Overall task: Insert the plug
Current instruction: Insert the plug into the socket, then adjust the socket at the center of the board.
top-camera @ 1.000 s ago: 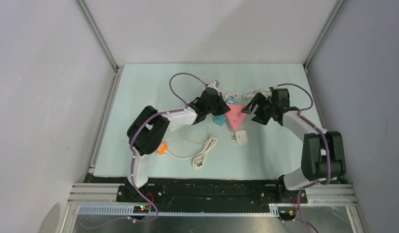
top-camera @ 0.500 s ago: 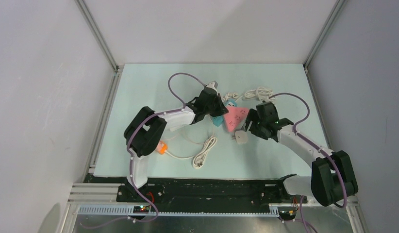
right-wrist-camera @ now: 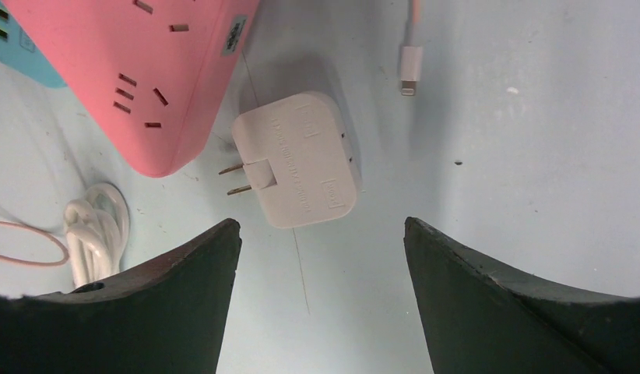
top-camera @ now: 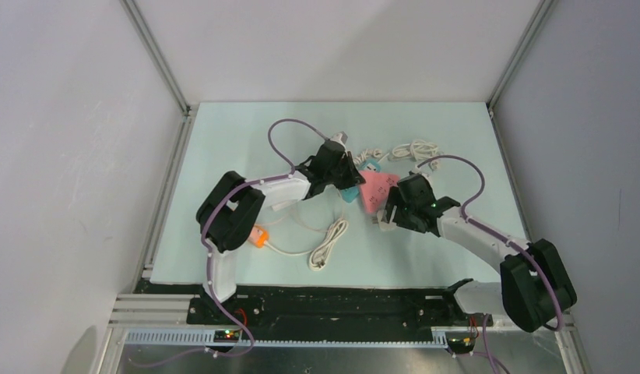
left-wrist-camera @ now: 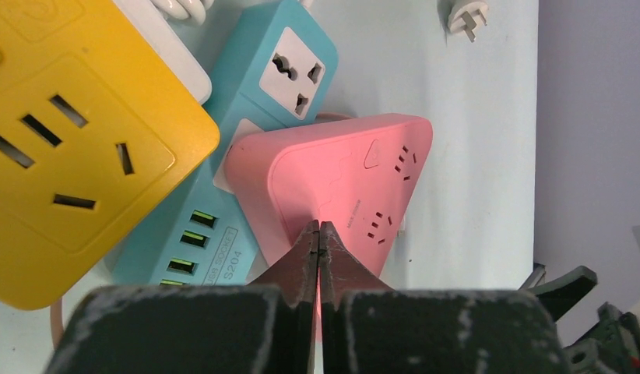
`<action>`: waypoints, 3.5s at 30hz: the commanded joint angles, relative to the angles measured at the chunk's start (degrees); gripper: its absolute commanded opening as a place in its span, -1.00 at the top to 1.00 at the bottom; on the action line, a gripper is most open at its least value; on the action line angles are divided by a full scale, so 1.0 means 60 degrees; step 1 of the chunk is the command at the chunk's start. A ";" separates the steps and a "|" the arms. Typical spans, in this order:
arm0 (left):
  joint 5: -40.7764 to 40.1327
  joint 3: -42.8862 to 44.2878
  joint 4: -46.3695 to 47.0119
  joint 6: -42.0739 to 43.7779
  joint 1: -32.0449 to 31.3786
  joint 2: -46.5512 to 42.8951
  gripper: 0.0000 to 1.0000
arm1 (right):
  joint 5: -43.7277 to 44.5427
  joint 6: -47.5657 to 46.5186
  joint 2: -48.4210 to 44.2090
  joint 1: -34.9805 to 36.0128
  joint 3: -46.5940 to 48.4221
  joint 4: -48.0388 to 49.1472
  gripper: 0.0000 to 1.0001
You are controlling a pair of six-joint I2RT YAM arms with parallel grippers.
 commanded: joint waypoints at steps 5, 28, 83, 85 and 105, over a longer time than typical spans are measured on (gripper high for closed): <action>-0.0342 -0.0370 -0.1159 0.0199 0.0184 0.0106 0.80 | 0.0578 -0.0704 0.1008 0.0507 0.0150 0.0914 -0.70; -0.0756 -0.1788 -0.1021 0.2139 0.0838 -0.5512 -0.99 | 0.0711 -0.0720 0.0167 0.0949 0.0589 0.0202 -0.73; 0.0137 -0.2870 -0.3092 0.8754 0.3061 -0.4293 -1.00 | -0.1881 -0.1279 -0.1485 -0.0220 0.0985 -0.0083 -0.68; 0.0139 -0.2809 -0.3305 0.8691 0.3057 -0.4064 -0.99 | -0.1891 -0.1274 -0.1477 -0.0221 0.0987 -0.0083 -0.68; -0.1639 -0.1935 -0.4452 0.9340 0.3057 -0.3102 -0.99 | -0.2230 -0.1335 -0.1556 -0.0369 0.0982 -0.0024 -0.68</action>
